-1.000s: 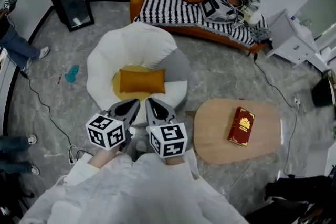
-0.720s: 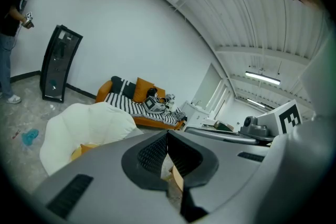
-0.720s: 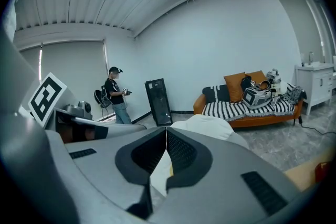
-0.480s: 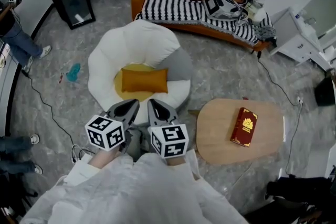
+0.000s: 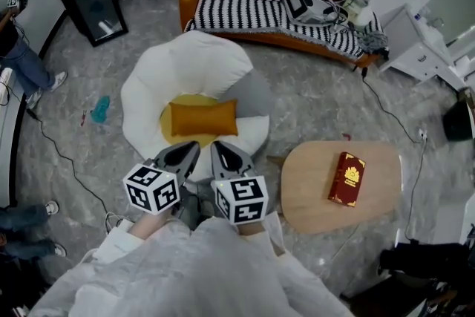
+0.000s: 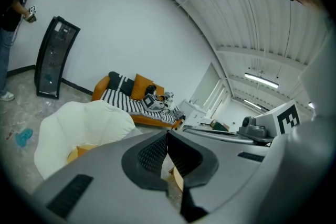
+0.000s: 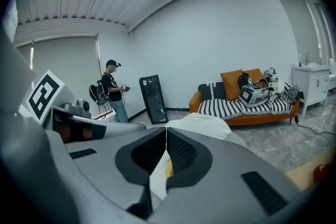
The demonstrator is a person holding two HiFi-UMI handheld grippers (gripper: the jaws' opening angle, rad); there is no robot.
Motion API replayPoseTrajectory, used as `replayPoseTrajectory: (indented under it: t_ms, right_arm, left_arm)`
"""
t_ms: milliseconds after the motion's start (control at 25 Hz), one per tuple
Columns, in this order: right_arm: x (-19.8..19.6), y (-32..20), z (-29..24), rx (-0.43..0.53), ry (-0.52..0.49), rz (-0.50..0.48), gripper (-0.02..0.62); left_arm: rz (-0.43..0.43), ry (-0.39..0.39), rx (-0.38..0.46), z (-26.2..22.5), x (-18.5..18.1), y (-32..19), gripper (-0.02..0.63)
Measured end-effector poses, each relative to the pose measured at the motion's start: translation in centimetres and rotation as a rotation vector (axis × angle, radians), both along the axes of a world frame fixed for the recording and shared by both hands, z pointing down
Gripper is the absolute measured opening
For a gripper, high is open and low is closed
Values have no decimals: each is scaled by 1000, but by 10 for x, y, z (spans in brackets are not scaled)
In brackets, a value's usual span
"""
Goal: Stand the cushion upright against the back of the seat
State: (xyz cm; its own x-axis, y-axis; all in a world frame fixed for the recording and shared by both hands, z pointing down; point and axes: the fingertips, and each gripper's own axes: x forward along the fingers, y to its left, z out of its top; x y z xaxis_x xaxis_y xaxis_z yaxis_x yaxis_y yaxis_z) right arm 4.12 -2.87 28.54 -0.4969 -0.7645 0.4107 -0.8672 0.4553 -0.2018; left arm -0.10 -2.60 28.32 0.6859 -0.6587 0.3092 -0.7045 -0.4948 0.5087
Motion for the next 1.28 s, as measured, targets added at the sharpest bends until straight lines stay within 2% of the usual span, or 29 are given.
replayPoseTrajectory:
  t_ms: [840,1280]
  right_arm:
    - [-20,-57,9,-20,-4,104,12]
    - [-29,-60,16,-28,-2,138,12]
  left_arm:
    - [72,10,-5,6,-35,-62,8]
    - [89,13,-20,13,-47,-67,8]
